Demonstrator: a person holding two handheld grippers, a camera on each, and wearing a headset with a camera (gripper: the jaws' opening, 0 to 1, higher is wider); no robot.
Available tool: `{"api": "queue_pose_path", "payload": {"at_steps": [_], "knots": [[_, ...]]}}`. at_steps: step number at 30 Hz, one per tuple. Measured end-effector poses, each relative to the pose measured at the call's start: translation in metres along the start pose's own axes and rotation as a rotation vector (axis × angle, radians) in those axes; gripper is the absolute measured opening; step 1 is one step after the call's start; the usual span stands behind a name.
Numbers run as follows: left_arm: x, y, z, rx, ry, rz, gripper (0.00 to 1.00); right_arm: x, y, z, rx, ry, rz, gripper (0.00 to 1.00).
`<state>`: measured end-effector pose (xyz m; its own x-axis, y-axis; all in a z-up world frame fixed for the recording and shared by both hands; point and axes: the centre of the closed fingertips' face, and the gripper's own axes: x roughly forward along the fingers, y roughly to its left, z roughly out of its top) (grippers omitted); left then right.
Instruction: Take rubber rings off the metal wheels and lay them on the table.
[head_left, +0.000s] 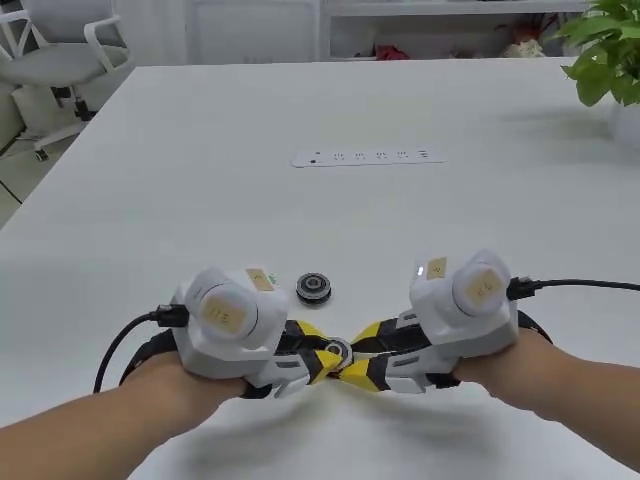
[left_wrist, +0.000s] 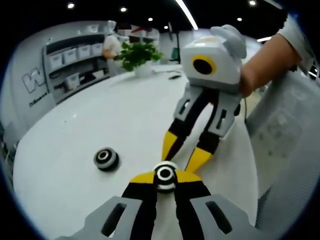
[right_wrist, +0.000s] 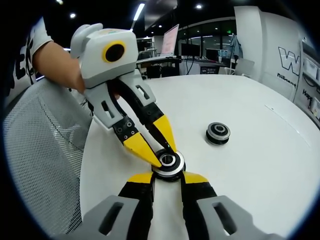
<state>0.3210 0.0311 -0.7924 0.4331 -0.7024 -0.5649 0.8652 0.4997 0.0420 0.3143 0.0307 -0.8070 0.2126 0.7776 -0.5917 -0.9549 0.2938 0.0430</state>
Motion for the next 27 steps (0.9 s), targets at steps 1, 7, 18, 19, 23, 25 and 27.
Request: {"api": "queue_pose_path", "payload": {"at_steps": [1, 7, 18, 19, 23, 25, 27], "knots": [[0.0000, 0.0000, 0.0000, 0.000, 0.000, 0.000, 0.13, -0.0001, -0.0003, 0.0000, 0.002, 0.000, 0.001, 0.17], [-0.0001, 0.0000, 0.0001, -0.003, -0.002, 0.001, 0.13, -0.0007, -0.0006, -0.0009, 0.006, 0.005, 0.003, 0.16], [-0.0001, -0.0003, 0.0003, -0.008, -0.007, 0.003, 0.13, -0.0024, -0.0003, -0.0019, 0.024, 0.007, 0.008, 0.14], [-0.0001, -0.0002, 0.0002, -0.009, -0.007, 0.003, 0.13, -0.0024, -0.0003, -0.0019, 0.026, 0.006, 0.008, 0.13], [-0.0002, -0.0002, 0.0001, -0.010, -0.008, 0.003, 0.13, -0.0033, -0.0002, -0.0027, 0.036, 0.007, 0.013, 0.11], [-0.0002, -0.0002, 0.0001, -0.010, -0.009, 0.004, 0.13, -0.0041, -0.0008, -0.0034, 0.062, 0.004, 0.019, 0.10], [-0.0002, -0.0002, 0.0001, -0.011, -0.010, 0.004, 0.13, -0.0043, -0.0006, -0.0039, 0.060, 0.005, 0.019, 0.09]]}}
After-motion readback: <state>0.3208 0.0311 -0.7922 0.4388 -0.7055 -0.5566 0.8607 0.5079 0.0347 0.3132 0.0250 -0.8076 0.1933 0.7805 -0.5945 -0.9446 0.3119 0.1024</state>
